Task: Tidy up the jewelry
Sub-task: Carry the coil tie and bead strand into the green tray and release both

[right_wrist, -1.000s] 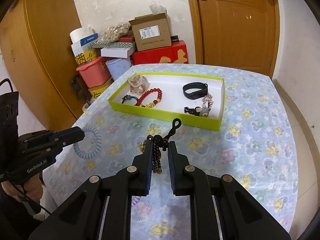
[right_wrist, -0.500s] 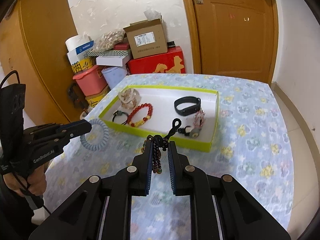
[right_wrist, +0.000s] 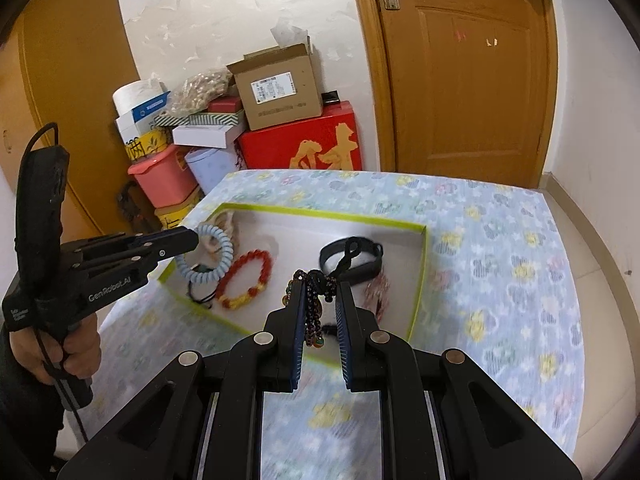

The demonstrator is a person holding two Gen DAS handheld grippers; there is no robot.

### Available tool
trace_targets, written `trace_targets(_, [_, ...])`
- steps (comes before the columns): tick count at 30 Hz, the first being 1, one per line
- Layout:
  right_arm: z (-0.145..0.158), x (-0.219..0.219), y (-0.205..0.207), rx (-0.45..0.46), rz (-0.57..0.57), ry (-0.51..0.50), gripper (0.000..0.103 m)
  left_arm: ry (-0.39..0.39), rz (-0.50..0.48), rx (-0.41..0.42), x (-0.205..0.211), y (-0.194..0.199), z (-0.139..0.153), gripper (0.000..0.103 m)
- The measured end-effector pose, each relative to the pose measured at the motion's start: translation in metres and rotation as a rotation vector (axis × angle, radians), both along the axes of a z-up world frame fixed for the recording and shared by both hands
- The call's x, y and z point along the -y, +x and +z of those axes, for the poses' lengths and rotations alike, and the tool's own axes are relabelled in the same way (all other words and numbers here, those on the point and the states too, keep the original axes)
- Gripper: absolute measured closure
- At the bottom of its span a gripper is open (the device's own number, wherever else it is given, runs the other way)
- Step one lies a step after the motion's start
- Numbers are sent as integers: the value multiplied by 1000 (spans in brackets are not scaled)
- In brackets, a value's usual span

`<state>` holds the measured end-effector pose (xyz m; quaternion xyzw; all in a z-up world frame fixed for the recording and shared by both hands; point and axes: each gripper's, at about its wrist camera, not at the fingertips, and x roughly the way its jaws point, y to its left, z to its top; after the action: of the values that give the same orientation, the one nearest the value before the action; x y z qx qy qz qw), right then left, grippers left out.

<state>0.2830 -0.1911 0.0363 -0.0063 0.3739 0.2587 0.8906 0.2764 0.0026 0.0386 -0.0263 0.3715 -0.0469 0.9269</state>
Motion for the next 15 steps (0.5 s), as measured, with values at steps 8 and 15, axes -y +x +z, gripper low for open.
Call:
trace_targets(8, [-20, 1, 40, -25, -25, -28, 88, 13, 22, -50, -4, 46, -20, 94])
trace_targets(15, [-44, 1, 57, -81, -29, -46, 88, 36, 36, -87, -3, 71, -38, 94])
